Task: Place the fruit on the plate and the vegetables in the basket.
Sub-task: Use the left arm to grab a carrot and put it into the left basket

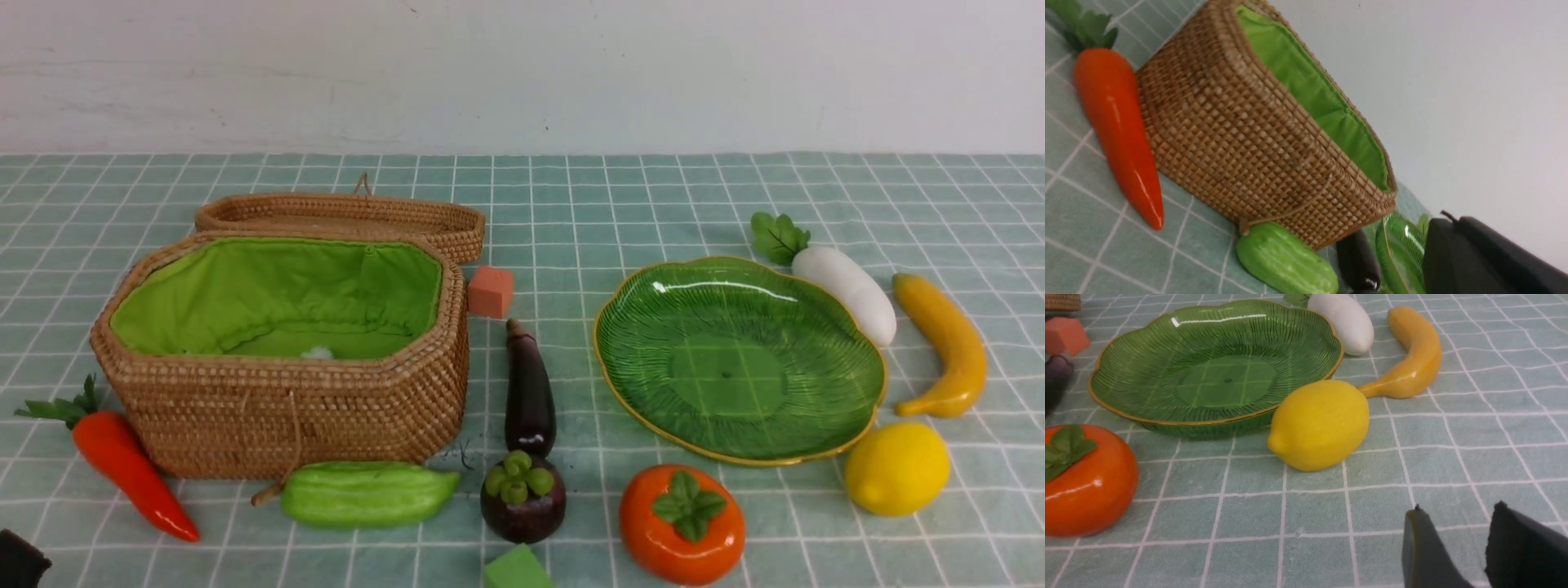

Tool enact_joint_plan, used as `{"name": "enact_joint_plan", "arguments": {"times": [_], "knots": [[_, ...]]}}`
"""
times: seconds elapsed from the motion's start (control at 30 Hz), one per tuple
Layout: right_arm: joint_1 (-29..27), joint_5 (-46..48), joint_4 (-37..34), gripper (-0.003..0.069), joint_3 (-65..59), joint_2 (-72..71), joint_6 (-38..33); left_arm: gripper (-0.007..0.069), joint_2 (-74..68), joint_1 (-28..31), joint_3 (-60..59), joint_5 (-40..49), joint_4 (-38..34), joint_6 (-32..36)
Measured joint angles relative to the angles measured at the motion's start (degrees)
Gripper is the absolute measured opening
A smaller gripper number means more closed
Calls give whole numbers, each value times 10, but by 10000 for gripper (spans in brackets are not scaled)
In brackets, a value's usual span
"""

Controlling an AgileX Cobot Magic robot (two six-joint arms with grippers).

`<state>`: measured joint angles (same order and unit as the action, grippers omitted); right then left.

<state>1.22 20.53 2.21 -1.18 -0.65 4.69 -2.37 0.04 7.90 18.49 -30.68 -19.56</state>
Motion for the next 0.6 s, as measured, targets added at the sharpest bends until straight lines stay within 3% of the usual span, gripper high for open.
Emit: {"name": "enact_joint_plan", "arguments": {"times": [0.17,0.27,0.43,0.53,0.6], "knots": [[0,-41,-86,242,-3,0,77,-13,-117,0,86,152,25,42],[0,-87,-189,242,-3,0,153,-13,-235,0,152,288,40,68],[0,-127,-227,233,-2,0,177,-13,-318,0,193,335,50,106],[13,-43,-245,187,56,3,171,-13,-361,1,219,326,59,119],[37,45,-242,141,139,33,122,-13,-381,1,236,315,70,118]]}}
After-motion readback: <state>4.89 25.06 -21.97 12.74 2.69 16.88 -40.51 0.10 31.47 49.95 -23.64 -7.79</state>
